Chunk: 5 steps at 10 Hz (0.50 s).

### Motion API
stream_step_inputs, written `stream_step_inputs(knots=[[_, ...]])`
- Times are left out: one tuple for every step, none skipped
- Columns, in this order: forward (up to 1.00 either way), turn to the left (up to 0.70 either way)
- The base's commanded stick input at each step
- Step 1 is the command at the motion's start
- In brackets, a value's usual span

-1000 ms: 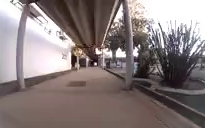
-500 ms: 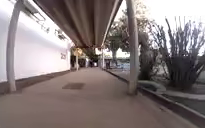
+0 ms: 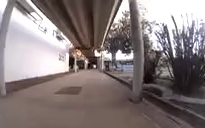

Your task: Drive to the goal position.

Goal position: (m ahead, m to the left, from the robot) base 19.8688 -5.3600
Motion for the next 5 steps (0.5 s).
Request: stream_step_inputs(knots=[[0.7, 0.0], [0.7, 0.0], [0.7, 0.0], [0.7, 0.0], [0.7, 0.0]])
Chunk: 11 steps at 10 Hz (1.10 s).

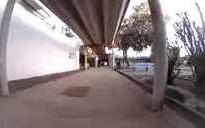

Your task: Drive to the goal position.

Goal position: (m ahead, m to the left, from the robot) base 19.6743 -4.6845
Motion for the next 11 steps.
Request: stream_step_inputs(knots=[[0.7, 0.0], [0.7, 0.0], [0.7, 0.0], [0.7, 0.0], [0.7, 0.0], [0.7, 0.0], [0.7, 0.0], [0.7, 0.0], [0.7, 0.0], [0.7, 0.09], [0.7, 0.26]])
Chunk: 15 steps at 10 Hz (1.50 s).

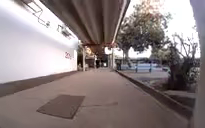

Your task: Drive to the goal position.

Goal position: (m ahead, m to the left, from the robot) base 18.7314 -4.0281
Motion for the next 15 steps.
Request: stream_step_inputs(knots=[[0.7, 0.35], [0.7, 0.18], [0.7, 0.0], [0.7, 0.0], [0.7, 0.0], [0.7, 0.0], [0.7, 0.0], [0.7, 0.0], [0.7, 0.0], [0.7, 0.0], [0.7, 0.0], [0.7, 0.0], [0.7, 0.0], [0.7, 0.0], [0.7, 0.0]])
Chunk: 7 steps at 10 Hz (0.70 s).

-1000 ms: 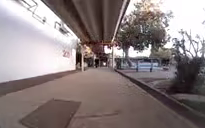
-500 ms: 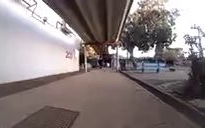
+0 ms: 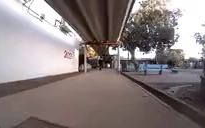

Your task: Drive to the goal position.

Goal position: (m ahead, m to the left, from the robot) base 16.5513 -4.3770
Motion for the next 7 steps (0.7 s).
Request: stream_step_inputs(knots=[[0.7, 0.0], [0.7, 0.0], [0.7, 0.0], [0.7, 0.0], [0.7, 0.0], [0.7, 0.0], [0.7, 0.0]])
